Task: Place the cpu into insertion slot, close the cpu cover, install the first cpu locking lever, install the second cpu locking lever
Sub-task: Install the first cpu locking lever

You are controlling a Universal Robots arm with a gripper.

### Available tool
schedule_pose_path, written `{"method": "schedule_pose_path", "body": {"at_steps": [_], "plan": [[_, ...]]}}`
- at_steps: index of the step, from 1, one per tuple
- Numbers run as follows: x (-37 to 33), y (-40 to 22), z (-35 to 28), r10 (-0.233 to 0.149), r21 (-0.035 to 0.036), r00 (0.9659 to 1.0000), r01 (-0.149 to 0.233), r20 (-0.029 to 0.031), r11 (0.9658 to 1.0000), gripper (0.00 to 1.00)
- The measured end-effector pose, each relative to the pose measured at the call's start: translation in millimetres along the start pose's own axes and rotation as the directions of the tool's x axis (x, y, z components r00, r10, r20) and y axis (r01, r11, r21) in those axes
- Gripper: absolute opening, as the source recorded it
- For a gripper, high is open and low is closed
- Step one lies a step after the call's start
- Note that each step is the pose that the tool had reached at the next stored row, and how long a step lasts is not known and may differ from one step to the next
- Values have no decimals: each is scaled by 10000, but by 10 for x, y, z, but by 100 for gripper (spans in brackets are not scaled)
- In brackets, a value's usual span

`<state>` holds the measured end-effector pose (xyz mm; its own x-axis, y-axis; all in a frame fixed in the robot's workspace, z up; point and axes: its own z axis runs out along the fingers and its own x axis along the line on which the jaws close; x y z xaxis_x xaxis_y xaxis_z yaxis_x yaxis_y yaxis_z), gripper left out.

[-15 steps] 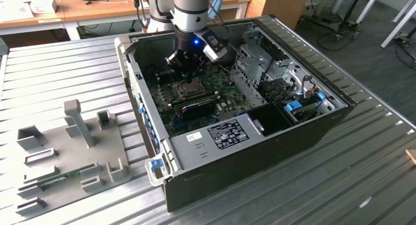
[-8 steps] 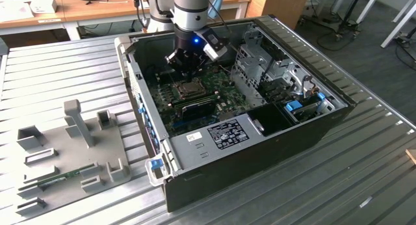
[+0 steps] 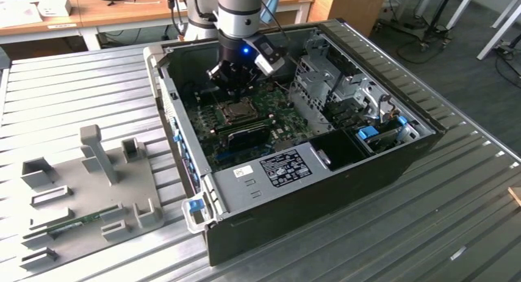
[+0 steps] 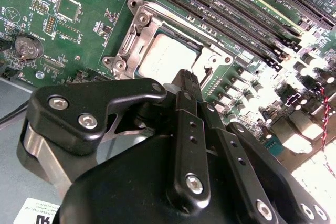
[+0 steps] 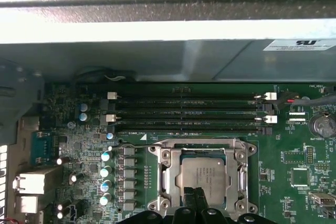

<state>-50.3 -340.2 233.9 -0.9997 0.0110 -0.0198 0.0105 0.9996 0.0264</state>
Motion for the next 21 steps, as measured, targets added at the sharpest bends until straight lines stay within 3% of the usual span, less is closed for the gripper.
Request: {"method": "schedule_pose_path", "body": {"at_steps": [12,21], "plan": [[0,0,-15,0,1,10000,0,-1,10000,10],[-3,4,-147,0,-2,10000,0,1,10000,10]]}}
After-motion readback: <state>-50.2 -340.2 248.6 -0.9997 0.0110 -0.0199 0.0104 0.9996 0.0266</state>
